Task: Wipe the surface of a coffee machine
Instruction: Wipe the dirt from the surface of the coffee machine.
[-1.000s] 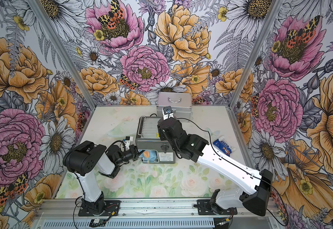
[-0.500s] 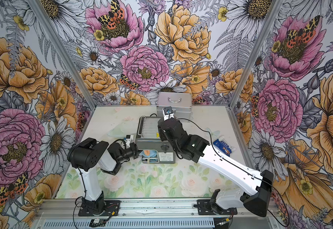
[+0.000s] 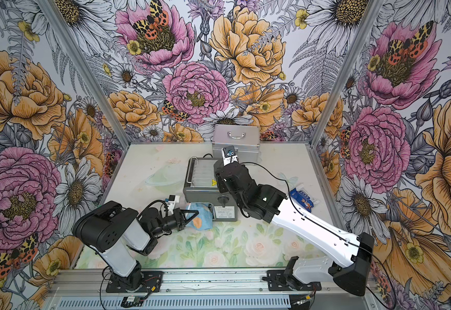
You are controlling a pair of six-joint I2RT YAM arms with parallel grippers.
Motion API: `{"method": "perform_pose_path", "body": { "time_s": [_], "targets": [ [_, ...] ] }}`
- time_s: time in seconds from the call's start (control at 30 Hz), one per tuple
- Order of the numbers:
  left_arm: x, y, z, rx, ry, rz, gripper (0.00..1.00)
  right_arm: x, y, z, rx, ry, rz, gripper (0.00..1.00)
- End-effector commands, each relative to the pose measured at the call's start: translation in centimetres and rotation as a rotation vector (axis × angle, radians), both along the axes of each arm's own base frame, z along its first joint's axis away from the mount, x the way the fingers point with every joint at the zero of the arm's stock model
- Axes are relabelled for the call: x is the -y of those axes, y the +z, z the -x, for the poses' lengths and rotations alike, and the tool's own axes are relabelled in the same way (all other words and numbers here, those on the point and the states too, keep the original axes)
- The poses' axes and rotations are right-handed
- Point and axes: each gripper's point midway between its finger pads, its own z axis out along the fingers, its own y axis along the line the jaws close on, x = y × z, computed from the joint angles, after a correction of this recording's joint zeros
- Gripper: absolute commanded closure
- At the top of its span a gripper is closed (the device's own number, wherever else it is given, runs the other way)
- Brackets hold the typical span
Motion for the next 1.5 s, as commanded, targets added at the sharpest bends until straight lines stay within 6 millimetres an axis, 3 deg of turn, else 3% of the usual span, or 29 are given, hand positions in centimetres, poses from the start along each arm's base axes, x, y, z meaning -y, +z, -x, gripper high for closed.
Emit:
{"method": "perform_pose_path", "body": {
  "time_s": [0.0, 0.23, 0.43, 0.7, 0.77, 0.83, 0.9, 0.97, 1.07, 1.13, 1.23, 1.47],
  "targets": [
    [-0.2, 1.5, -1.4, 0.051, 0.024, 0.021, 1.0, 0.2, -3.2, 0.8, -0.077, 0.028, 0.112, 0.39],
    [-2.1, 2.0, -6.5, 0.067, 0.08, 0.039, 1.0, -0.3, -3.5, 0.8, -0.089, 0.038, 0.108, 0.39],
    [-3.0, 4.3, -9.3, 0.122, 0.099, 0.082, 1.0, -0.1, -3.9, 0.7, -0.086, 0.023, 0.124, 0.39],
    [-5.6, 7.5, -8.2, 0.19, 0.186, 0.036, 1.0, 0.3, -2.8, 0.7, -0.065, 0.017, 0.105, 0.39],
    [-6.2, 7.8, -7.8, 0.187, 0.214, -0.06, 1.0, 0.3, -2.5, 0.8, -0.063, 0.021, 0.097, 0.39],
    [-7.6, 8.7, -6.9, 0.2, 0.273, -0.279, 1.0, 0.4, -2.3, 0.9, -0.061, 0.021, 0.087, 0.39],
    [-9.6, 11.5, -5.3, 0.264, 0.364, -0.467, 1.0, 0.4, -2.3, 0.9, -0.06, 0.022, 0.081, 0.39],
    [-11.9, 14.6, -3.9, 0.301, 0.452, -0.505, 1.0, 0.3, -2.2, 1.0, -0.057, 0.027, 0.073, 0.39],
    [-13.5, 18.3, -2.8, 0.342, 0.476, -0.488, 1.0, 0.0, -2.2, 1.0, -0.057, 0.041, 0.072, 0.39],
    [-13.4, 20.2, -2.9, 0.362, 0.45, -0.446, 1.0, -0.1, -2.1, 1.0, -0.053, 0.045, 0.073, 0.39],
    [-12.9, 21.3, -4.0, 0.372, 0.423, -0.45, 1.0, 0.1, -2.1, 1.0, -0.047, 0.042, 0.075, 0.39],
    [-11.8, 21.0, -7.6, 0.326, 0.375, -0.447, 1.0, 0.1, -2.4, 1.2, -0.05, 0.053, 0.059, 0.39]
  ]
}}
